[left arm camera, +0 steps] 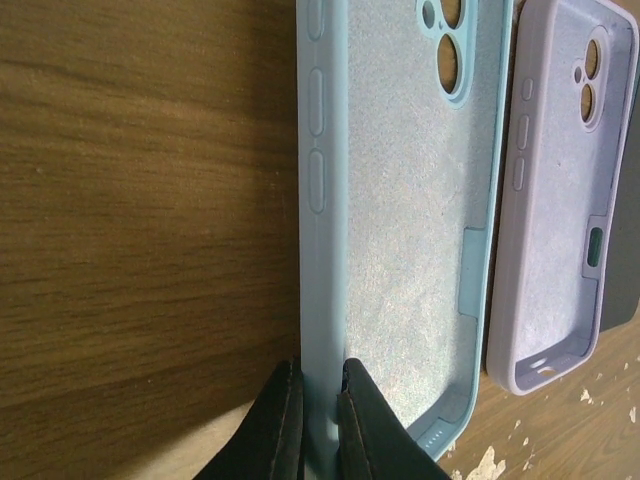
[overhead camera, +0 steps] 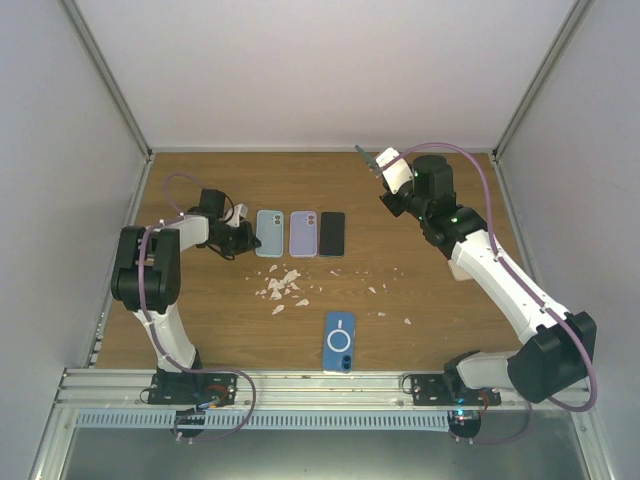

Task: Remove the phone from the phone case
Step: Place the phone case at the center of the board.

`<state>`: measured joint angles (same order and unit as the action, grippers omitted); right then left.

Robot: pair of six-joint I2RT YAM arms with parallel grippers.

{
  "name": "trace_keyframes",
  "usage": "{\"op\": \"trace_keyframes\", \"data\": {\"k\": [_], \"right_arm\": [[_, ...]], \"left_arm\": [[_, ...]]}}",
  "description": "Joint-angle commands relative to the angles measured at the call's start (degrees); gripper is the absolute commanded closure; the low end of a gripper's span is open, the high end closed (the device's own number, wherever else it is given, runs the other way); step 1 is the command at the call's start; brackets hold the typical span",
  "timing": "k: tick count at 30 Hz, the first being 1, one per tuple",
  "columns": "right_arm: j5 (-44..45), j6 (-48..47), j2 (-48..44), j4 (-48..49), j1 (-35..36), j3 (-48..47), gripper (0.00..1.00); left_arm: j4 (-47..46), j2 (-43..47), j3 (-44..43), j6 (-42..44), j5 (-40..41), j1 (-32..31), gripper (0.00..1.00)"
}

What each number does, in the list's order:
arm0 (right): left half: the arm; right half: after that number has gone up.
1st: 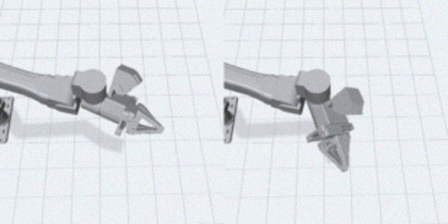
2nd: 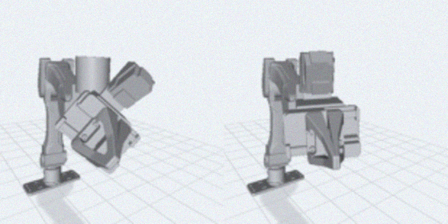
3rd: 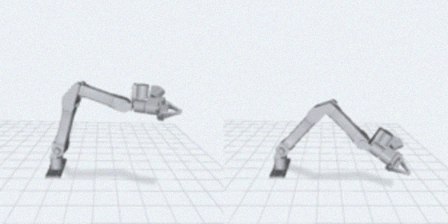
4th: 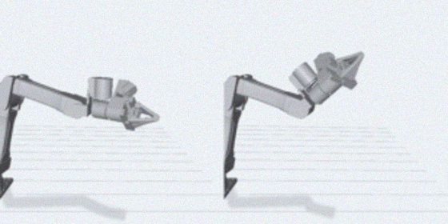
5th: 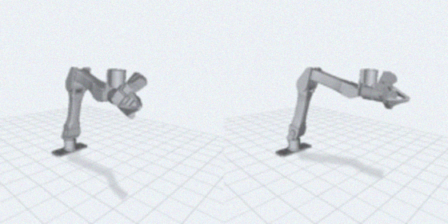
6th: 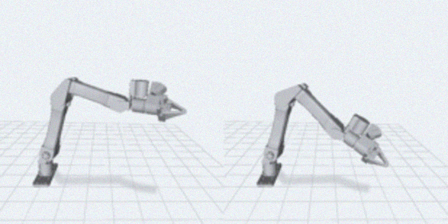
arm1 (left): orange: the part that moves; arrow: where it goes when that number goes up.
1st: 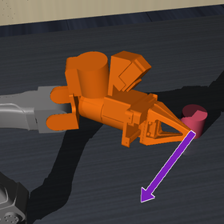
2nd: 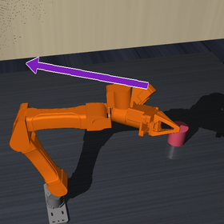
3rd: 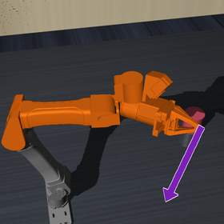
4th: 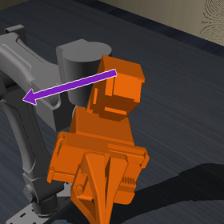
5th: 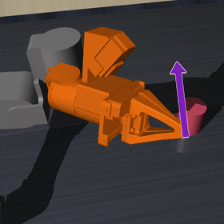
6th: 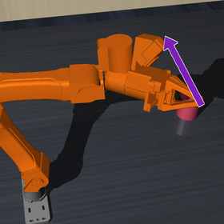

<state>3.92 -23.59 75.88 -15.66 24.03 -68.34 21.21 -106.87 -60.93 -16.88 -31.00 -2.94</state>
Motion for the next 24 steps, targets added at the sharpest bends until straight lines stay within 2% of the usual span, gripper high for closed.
{"op": "trace_keyframes", "data": {"k": [1,5,10,17,22,24], "right_arm": [[-0.6,0.7,0.2,2.6,-0.7,-2.1,1.0],[-0.6,0.7,0.3,2.6,-0.6,-2.1,1.0],[-0.6,0.5,0.4,2.4,-0.6,-2.7,1.0],[-0.7,-0.3,0.1,2.6,-0.6,-3.3,1.0],[-0.8,-3.0,0.1,2.9,-0.6,-4.9,1.0],[-0.7,-4.6,0.2,3.1,-0.6,-6.1,1.0]], "left_arm": [[-0.7,2.7,1.6,1.0,0.2,0.0,1.0],[-0.5,2.6,1.8,1.0,2.1,-0.1,0.99],[-0.1,3.0,1.9,0.8,3.3,0.0,0.83],[0.1,6.2,3.0,0.8,3.9,0.0,0.57],[-0.3,11.7,2.9,0.9,3.5,0.4,0.45],[-0.6,14.3,2.3,0.6,2.3,0.7,0.43]]}}
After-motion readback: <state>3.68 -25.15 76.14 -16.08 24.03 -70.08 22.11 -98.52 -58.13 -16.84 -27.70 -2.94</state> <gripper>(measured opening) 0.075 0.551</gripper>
